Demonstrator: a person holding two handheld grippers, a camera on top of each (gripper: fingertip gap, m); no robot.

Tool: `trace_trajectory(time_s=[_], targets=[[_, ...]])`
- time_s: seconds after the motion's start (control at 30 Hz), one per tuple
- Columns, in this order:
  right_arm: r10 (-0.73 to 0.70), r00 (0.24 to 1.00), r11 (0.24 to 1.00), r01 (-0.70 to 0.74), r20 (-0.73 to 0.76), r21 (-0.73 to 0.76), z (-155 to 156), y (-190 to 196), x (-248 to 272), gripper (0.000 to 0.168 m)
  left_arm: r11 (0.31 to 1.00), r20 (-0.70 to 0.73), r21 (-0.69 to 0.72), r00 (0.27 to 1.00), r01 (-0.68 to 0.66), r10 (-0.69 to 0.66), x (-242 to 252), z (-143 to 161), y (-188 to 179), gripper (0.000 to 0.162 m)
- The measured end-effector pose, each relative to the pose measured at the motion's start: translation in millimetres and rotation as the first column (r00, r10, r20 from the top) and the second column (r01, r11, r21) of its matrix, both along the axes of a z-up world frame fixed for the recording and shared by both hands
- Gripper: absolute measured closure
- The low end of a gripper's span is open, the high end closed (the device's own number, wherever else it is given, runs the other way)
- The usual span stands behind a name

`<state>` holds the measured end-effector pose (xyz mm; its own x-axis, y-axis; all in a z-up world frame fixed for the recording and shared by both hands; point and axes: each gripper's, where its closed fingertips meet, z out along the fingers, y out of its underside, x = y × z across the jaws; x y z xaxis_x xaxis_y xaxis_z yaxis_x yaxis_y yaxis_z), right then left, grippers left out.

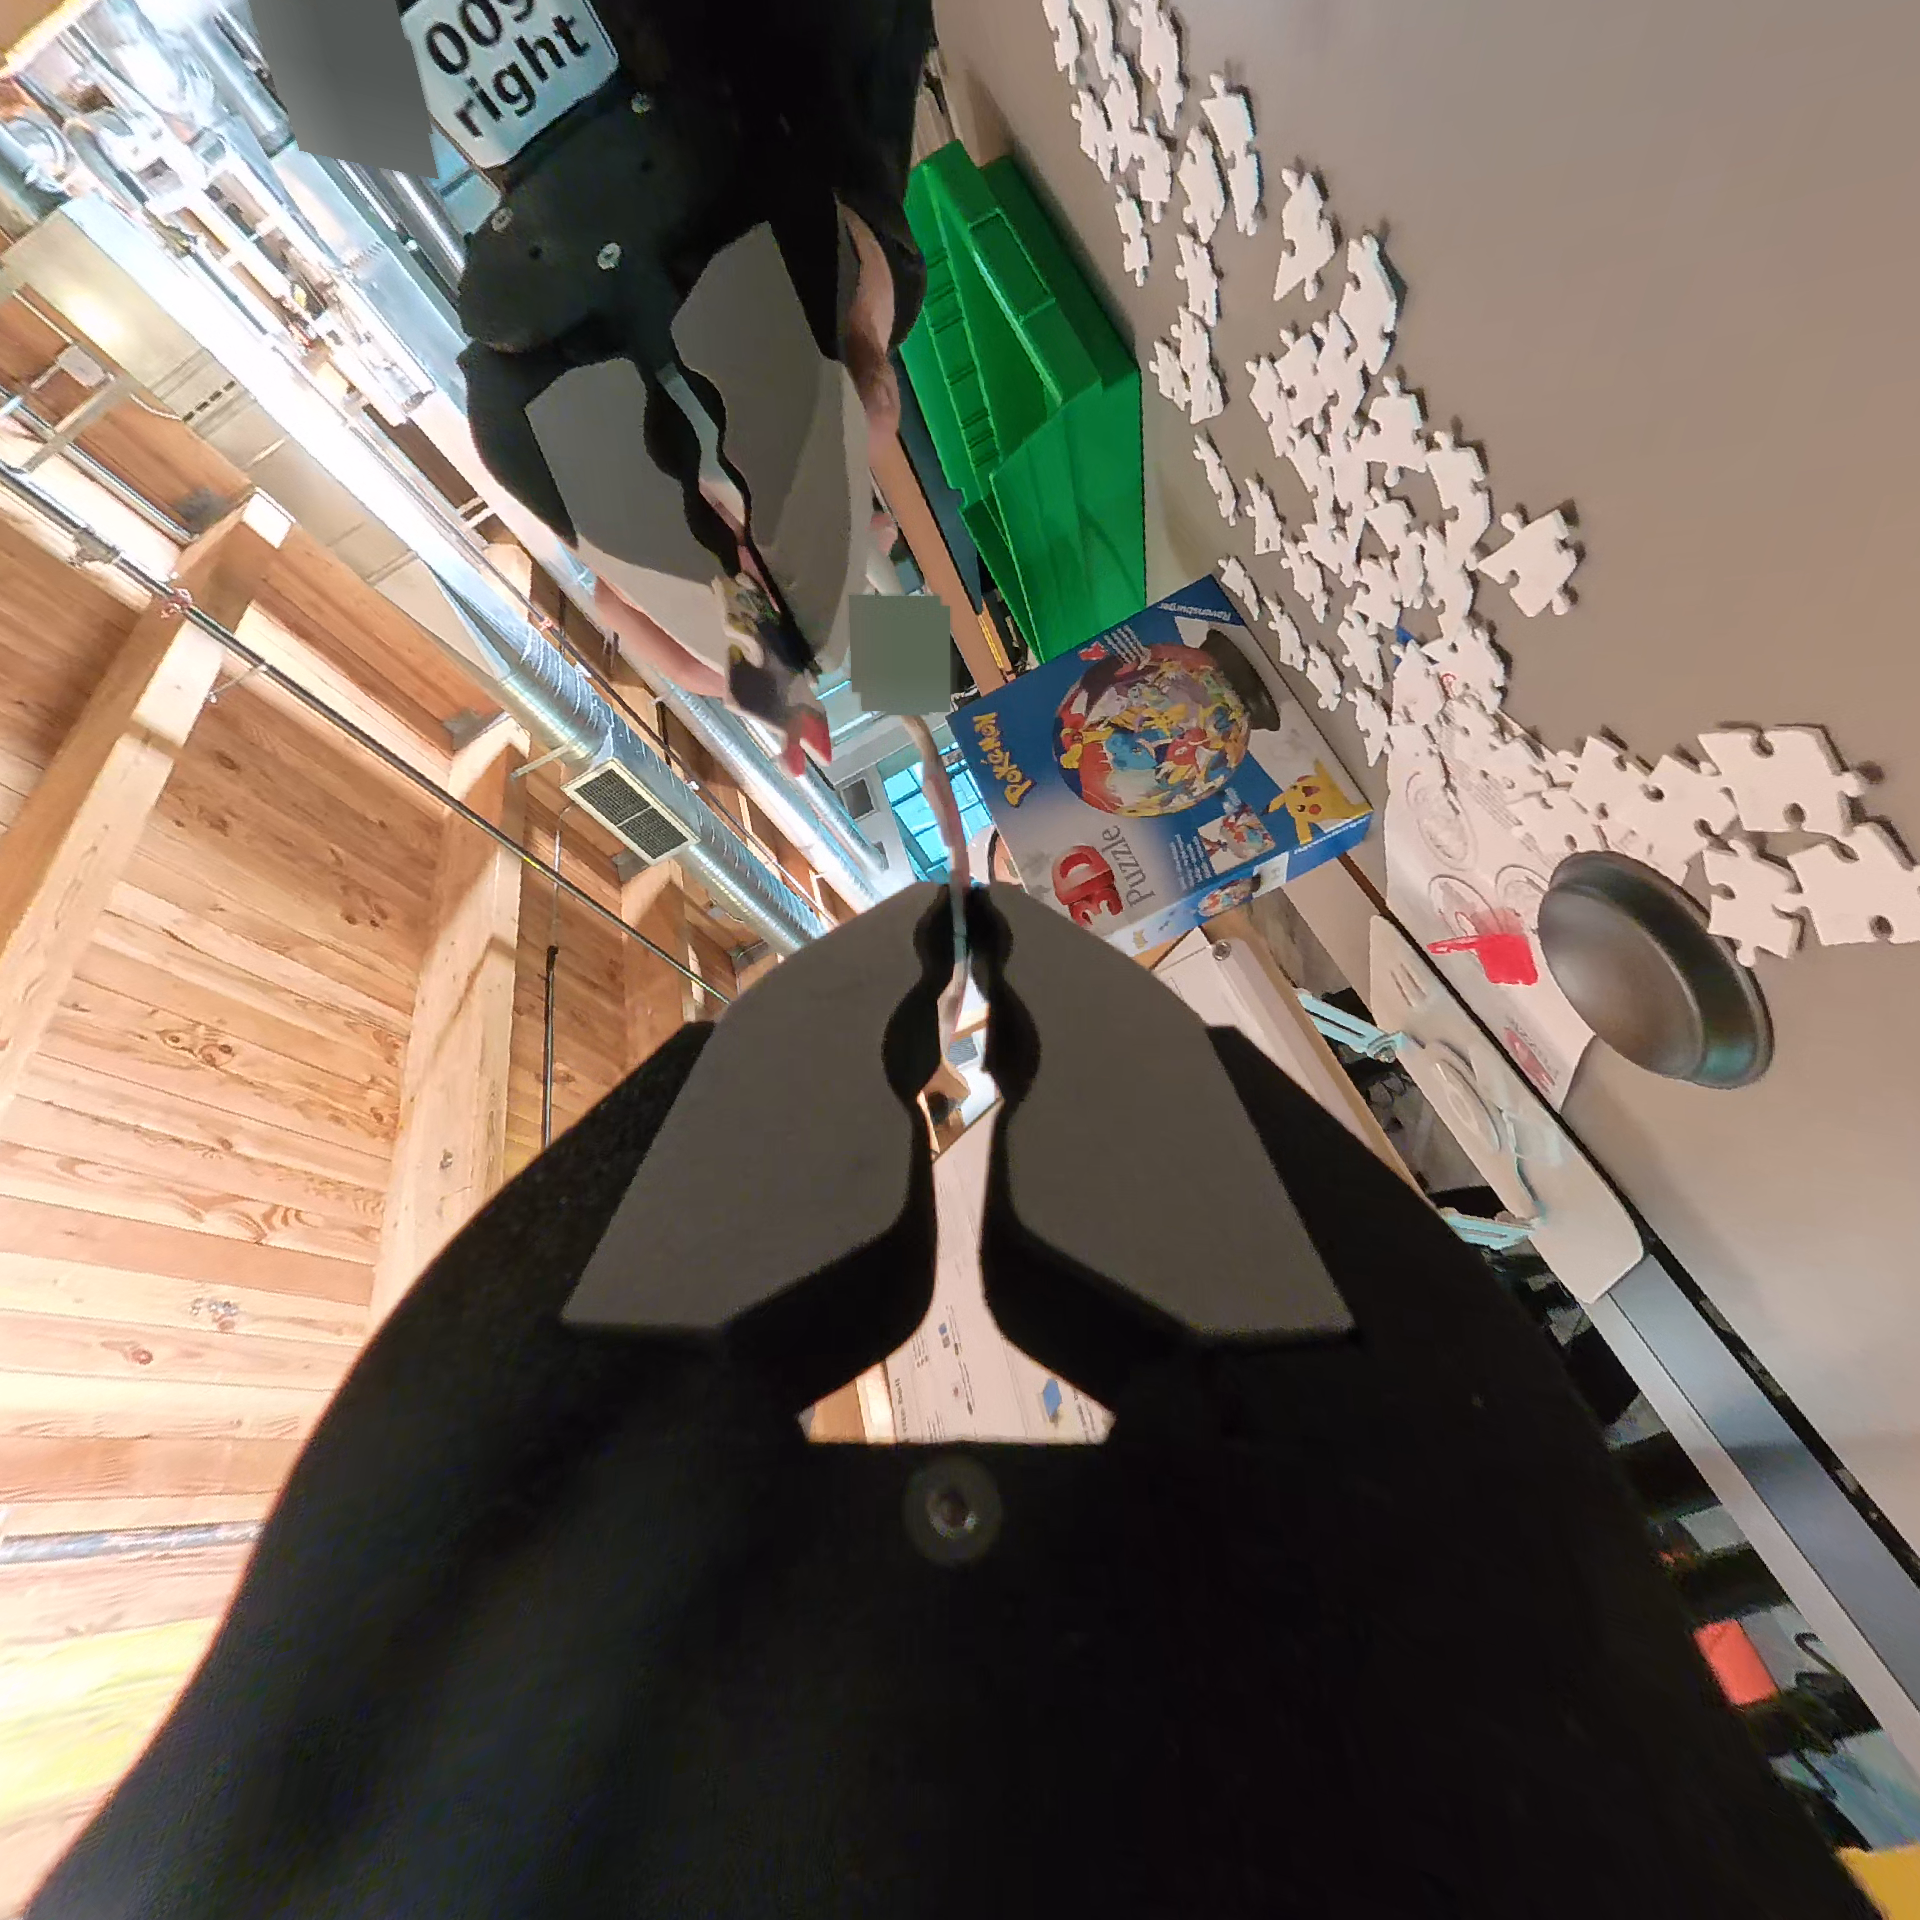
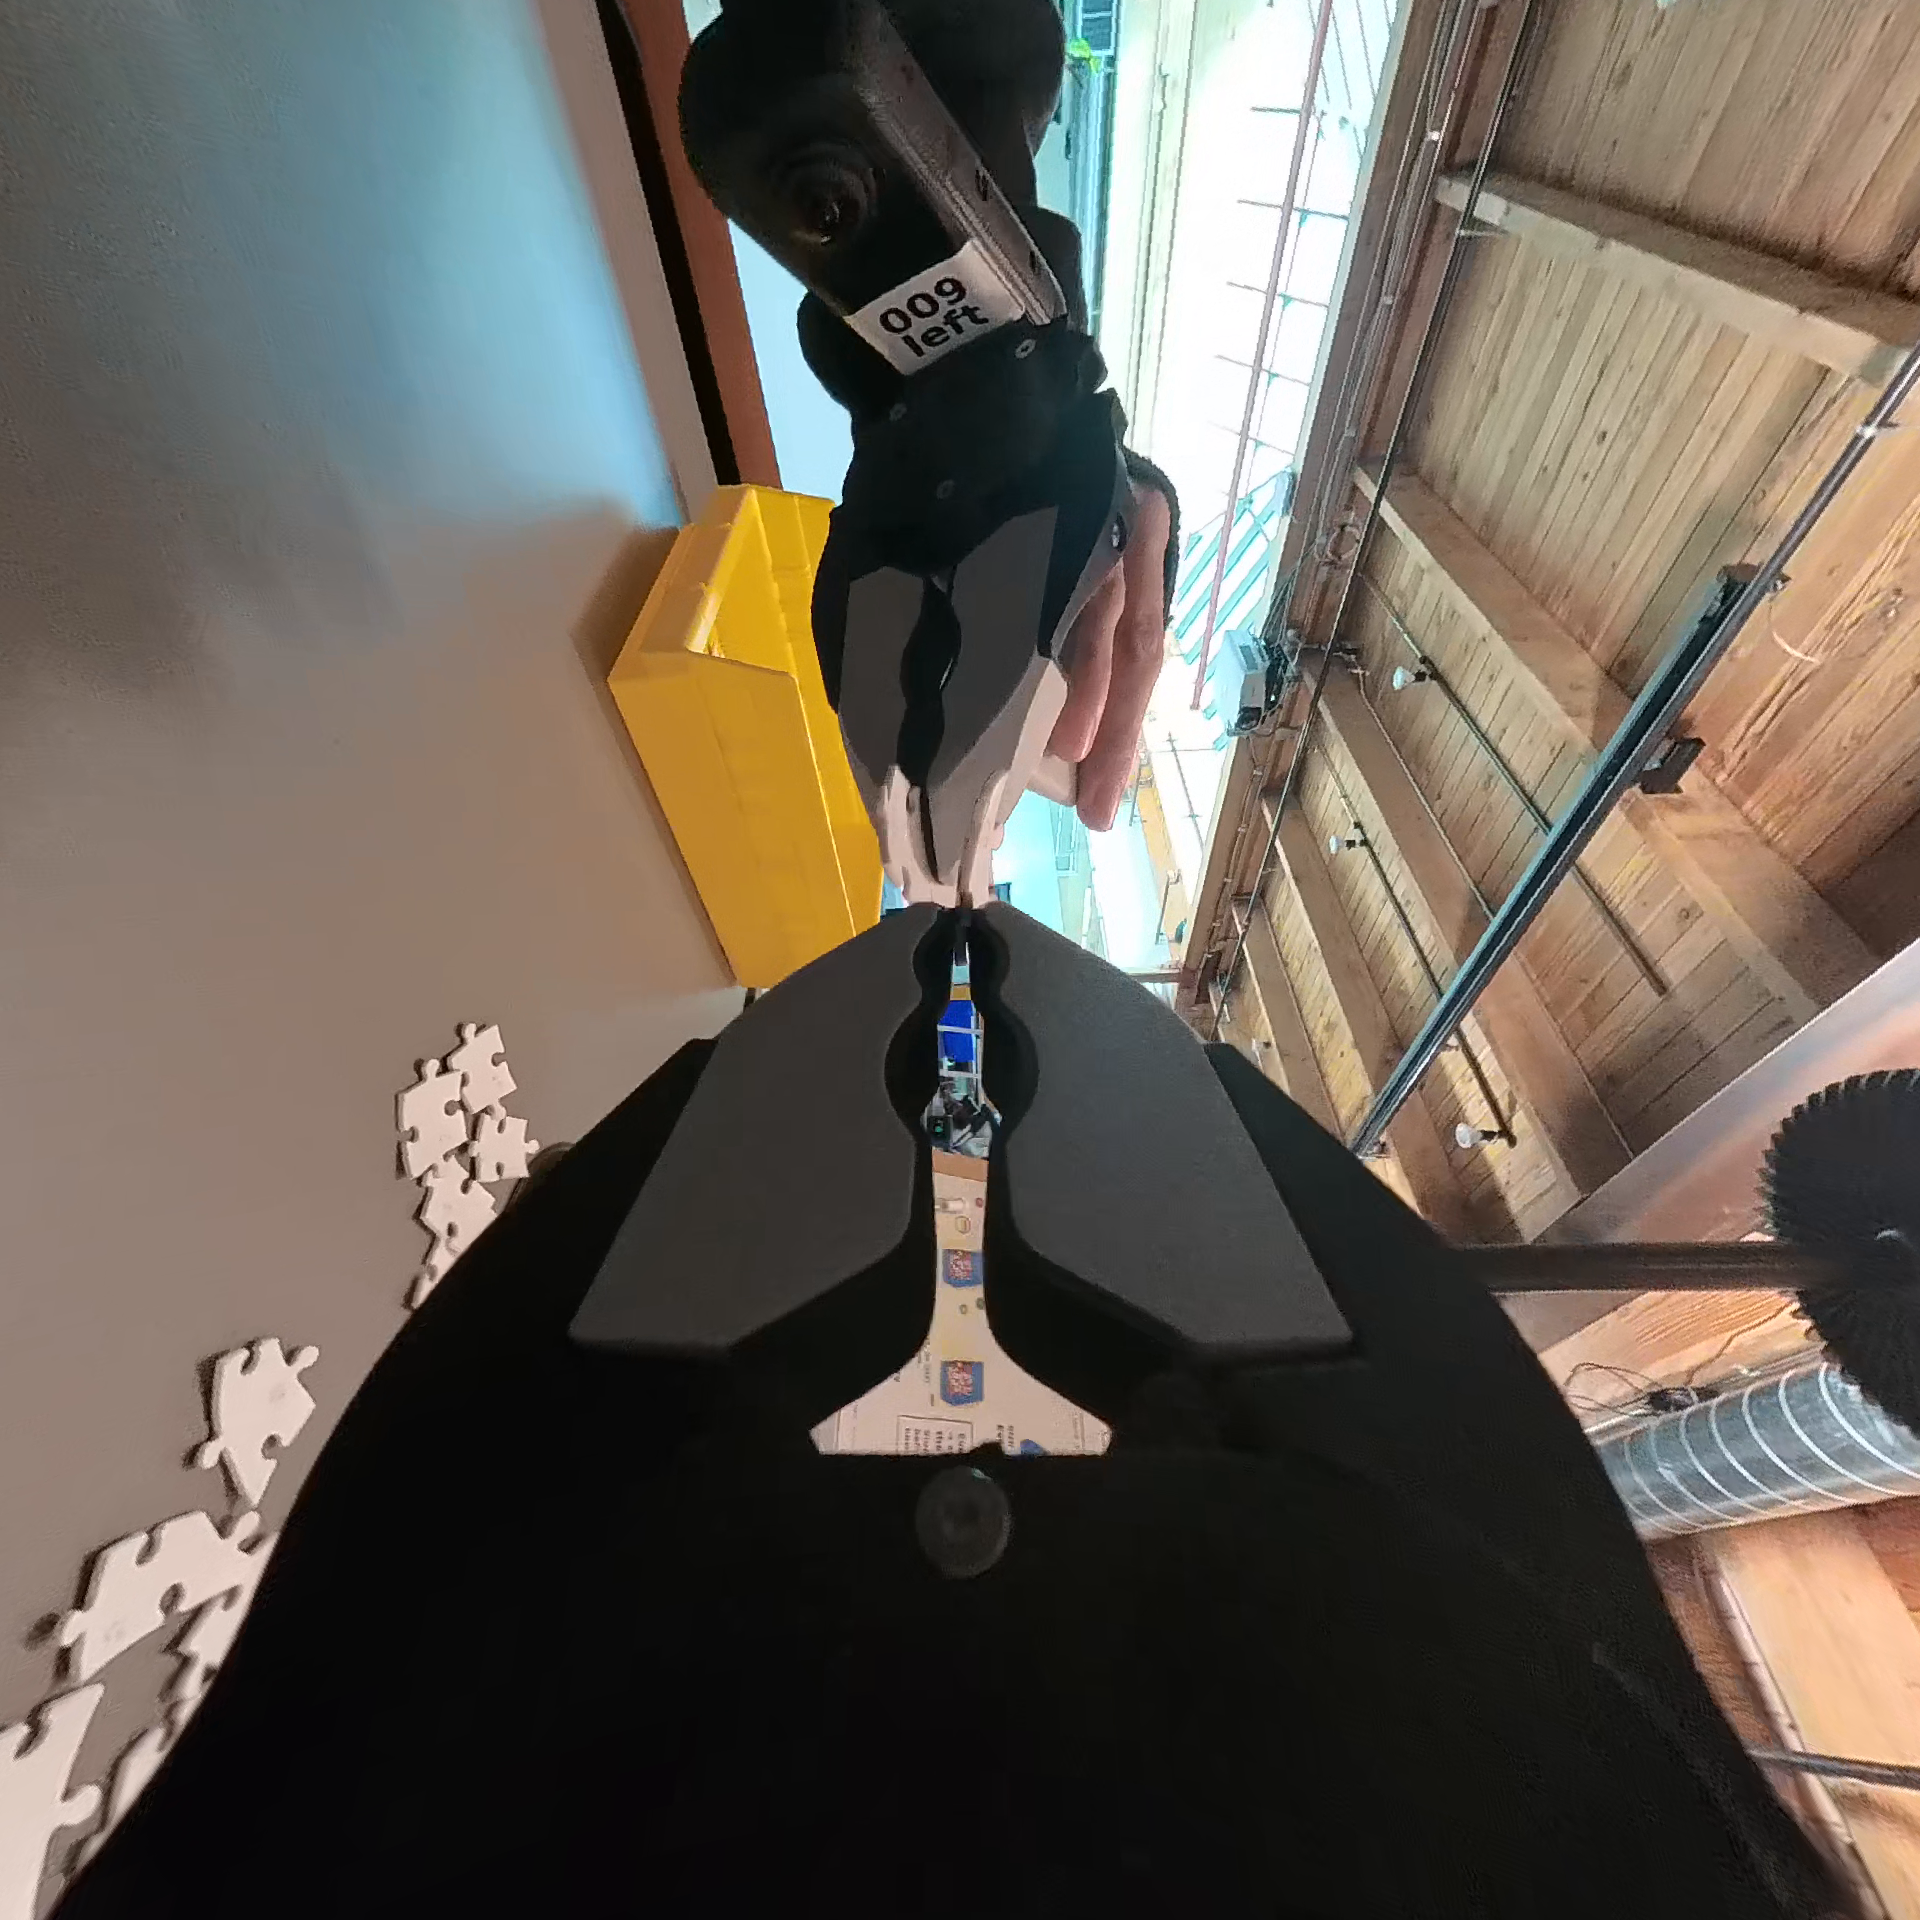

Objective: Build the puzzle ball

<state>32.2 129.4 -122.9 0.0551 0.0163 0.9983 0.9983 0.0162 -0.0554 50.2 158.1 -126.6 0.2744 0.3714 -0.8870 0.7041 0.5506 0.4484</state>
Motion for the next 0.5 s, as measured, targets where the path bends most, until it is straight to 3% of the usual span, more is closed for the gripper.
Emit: trace_trajectory(time_s=[0.23, 0.5], targets=[[-0.058, 0.997, 0.997, 0.055, -0.044, -0.054, -11.7, -1.9, 3.1, 0.165, 0.996, -0.018, 0.030, 0.996, -0.088, 0.089, 14.2, -11.0, 5.1, 0.160], [-0.146, 0.987, 0.984, 0.139, -0.061, -0.110, -18.2, -6.0, 14.6, 0.166, 0.996, -0.010, 0.026, 0.996, -0.091, 0.091, 13.9, -9.4, 3.0, 0.160]])
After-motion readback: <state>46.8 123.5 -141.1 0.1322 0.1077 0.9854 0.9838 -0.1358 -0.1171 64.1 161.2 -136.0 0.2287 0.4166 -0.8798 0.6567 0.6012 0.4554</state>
